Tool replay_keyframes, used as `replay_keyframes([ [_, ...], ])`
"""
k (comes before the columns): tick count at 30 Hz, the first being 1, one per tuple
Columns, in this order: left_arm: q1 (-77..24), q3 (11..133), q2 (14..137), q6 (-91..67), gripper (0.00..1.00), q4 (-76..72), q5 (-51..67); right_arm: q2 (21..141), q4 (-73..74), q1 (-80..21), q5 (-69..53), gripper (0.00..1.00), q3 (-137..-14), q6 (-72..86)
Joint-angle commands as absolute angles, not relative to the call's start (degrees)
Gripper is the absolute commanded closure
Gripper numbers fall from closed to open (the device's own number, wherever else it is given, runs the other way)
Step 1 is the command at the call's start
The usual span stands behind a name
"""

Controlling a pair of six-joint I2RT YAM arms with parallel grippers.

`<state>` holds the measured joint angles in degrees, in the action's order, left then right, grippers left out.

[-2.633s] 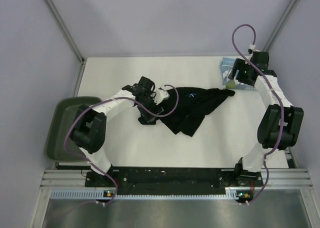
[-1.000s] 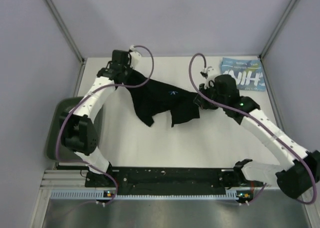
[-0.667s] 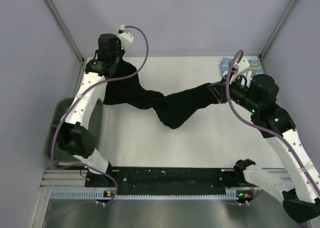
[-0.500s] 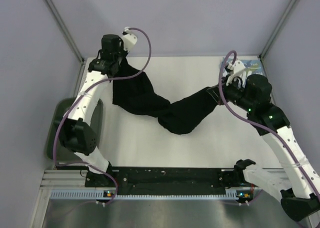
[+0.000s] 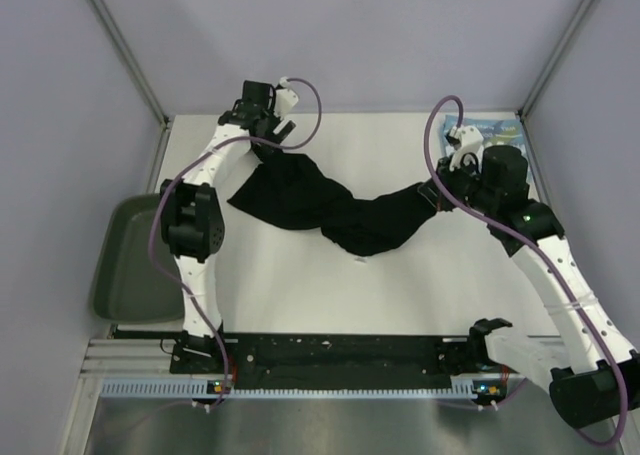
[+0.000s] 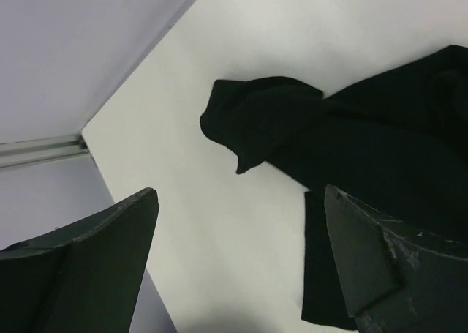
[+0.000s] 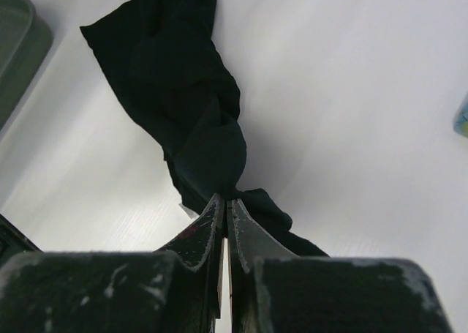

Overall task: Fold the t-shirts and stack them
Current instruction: Flatten out the tshirt

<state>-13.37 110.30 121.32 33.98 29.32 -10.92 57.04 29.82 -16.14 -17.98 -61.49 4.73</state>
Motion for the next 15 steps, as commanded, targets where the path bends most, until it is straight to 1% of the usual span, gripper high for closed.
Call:
replay_keyframes([
  [1, -13.45, 104.98, 108.75, 35.14, 0.01, 27.61, -1.16, 57.22, 26.98, -15.47, -19.42, 1.00, -61.00, 5.10],
  [4, -13.18, 95.92, 103.38, 41.81, 0.01, 28.82, 4.38, 57.66, 26.54, -15.03, -19.95, 1.00, -60.29, 4.84],
  [9, -10.64, 83.95, 97.39, 60.69, 0.01, 41.90, 17.21, 58.62, 25.49, -14.68, -21.27, 1.00, -59.94, 4.48],
  [13, -8.00, 75.43, 95.10, 73.63, 0.04, 40.96, 18.63, 59.24, 24.96, -14.59, -21.44, 1.00, -59.77, 4.13],
  [15, -6.77, 74.27, 96.06, 77.67, 0.04, 41.83, 18.98, 59.50, 24.87, -14.68, -21.80, 1.00, -59.68, 4.22],
])
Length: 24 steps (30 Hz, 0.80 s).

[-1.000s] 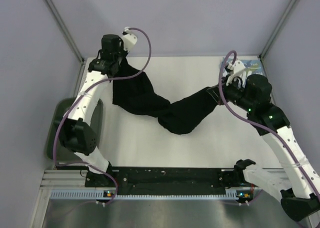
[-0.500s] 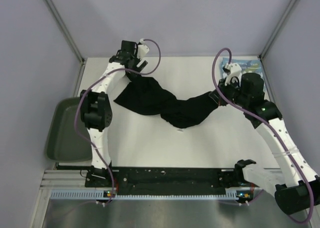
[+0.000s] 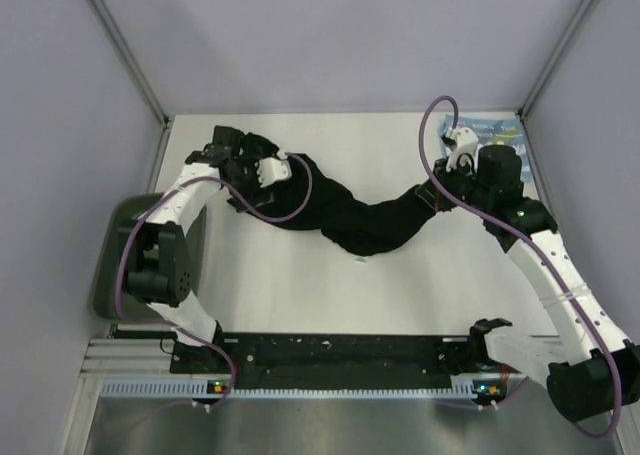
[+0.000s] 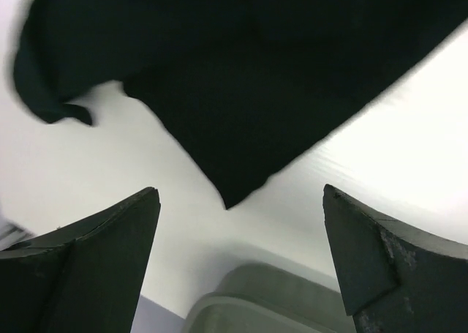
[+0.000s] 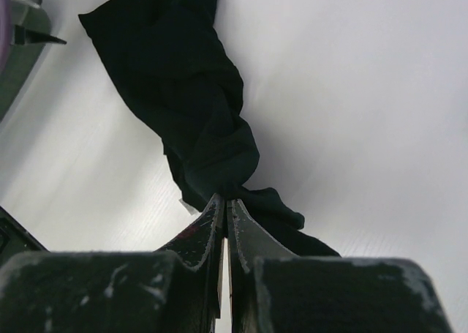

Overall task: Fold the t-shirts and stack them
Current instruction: Flatten out the tshirt

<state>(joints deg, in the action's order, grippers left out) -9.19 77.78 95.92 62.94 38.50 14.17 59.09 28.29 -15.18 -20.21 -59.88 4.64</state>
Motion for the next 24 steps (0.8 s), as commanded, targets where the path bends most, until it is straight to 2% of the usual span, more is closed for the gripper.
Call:
replay_keyframes([
  [1, -6.16, 74.96, 96.93, 79.09, 0.04, 42.79, 19.25, 59.41, 24.79, -14.68, -22.06, 1.00, -59.68, 4.13],
  [12, -4.83, 82.26, 108.36, 92.01, 0.06, 48.69, 14.24, 59.24, 23.99, -14.59, -23.03, 1.00, -58.71, 4.92],
  [17, -4.83, 85.16, 112.05, 95.96, 0.07, 48.52, 6.52, 58.80, 23.82, -14.68, -22.94, 1.00, -58.45, 4.75],
  [21, -5.10, 83.33, 113.20, 100.36, 0.08, 44.66, -1.47, 59.15, 23.38, -14.68, -23.03, 1.00, -58.10, 4.83],
  [24, -5.45, 80.17, 112.50, 101.51, 0.10, 41.49, -1.41, 59.32, 23.29, -14.59, -23.03, 1.00, -58.01, 4.83],
])
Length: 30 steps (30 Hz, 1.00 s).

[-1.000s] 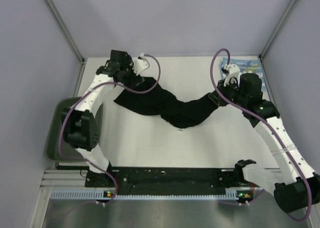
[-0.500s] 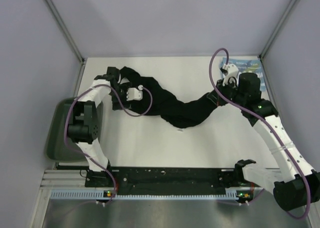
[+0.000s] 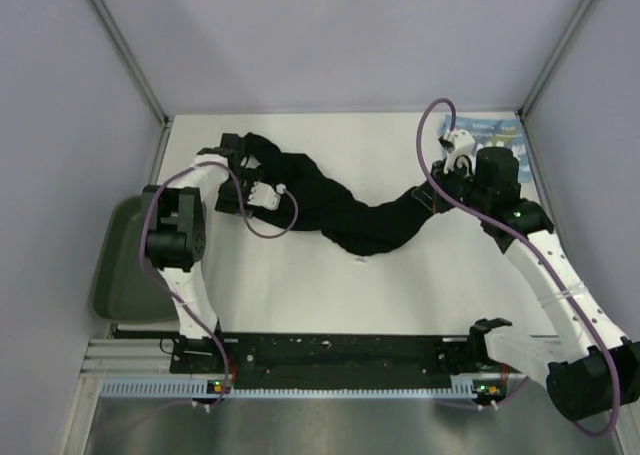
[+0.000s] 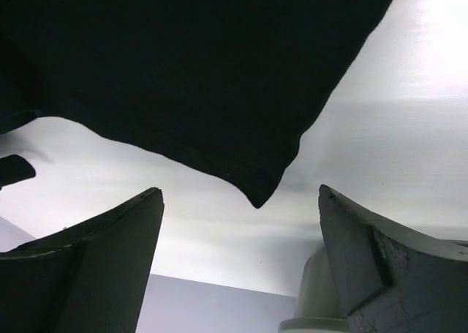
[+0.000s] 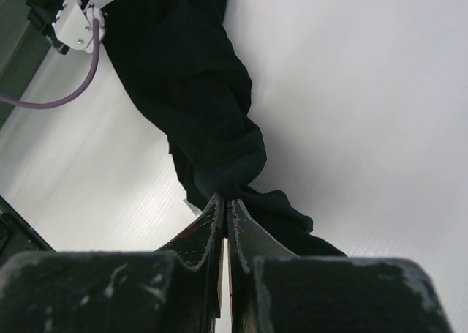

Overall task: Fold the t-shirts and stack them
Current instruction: Flatten out the tshirt

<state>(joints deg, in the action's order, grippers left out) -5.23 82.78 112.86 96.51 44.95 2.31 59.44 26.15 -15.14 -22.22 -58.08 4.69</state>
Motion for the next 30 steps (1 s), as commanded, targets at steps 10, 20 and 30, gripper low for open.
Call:
replay_keyframes([
  [10, -6.50, 74.36, 112.15, 99.76, 0.67, 32.52, 0.88, 59.68, 23.20, -14.50, -21.71, 1.00, -58.54, 4.92],
  [20, -6.33, 75.59, 105.13, 80.35, 1.00, 24.26, 1.48, 59.59, 23.20, -9.76, -20.83, 1.00, -60.55, 8.61],
  [30, -6.42, 80.33, 88.09, 61.63, 1.00, 36.20, 11.42, 56.34, 25.05, -3.96, -20.30, 1.00, -66.53, 11.86],
])
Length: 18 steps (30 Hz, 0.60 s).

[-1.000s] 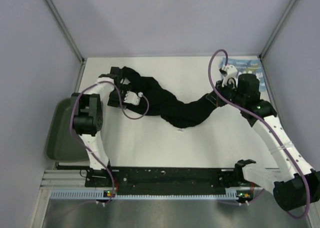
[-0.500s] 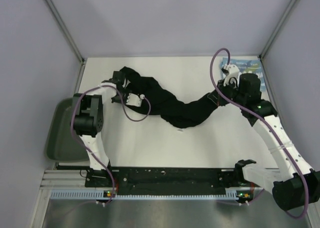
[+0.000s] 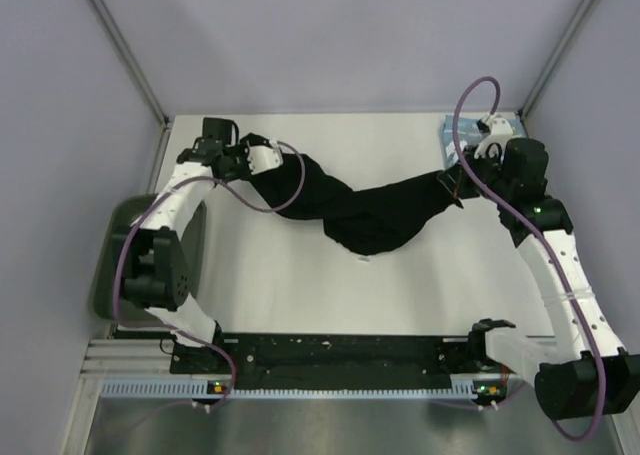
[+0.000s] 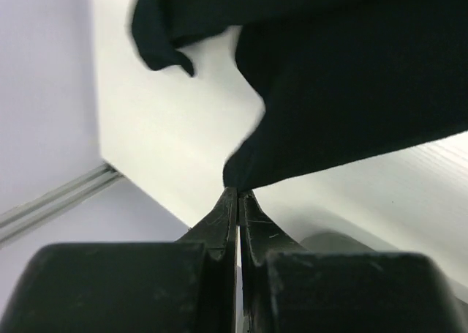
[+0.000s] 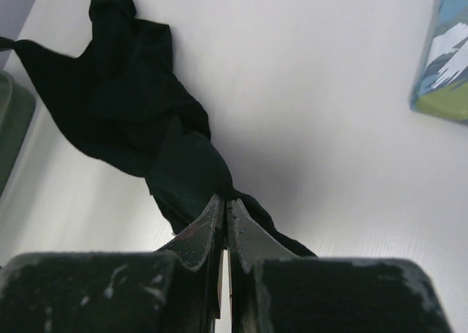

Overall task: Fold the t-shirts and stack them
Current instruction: Flatten out the tshirt

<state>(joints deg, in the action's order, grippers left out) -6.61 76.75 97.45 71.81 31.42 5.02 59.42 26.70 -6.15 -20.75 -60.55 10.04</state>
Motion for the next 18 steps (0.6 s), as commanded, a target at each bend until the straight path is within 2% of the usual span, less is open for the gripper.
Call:
replay_keyframes([
  [1, -6.42, 80.77, 86.76, 60.22, 1.00, 37.08, 11.51, 55.90, 25.48, -3.61, -20.39, 1.00, -67.66, 12.04],
  [6, -6.24, 87.70, 82.37, 50.99, 1.00, 44.64, 9.32, 54.23, 27.42, -2.11, -20.39, 1.00, -72.68, 13.36],
  [10, -5.71, 93.24, 77.27, 45.71, 1.00, 50.79, 14.49, 52.12, 29.26, -2.11, -19.69, 1.00, -76.63, 13.71],
  [18, -5.71, 95.09, 65.05, 40.79, 1.00, 53.61, 14.51, 46.06, 34.71, -2.11, -18.11, 1.00, -84.01, 13.10],
])
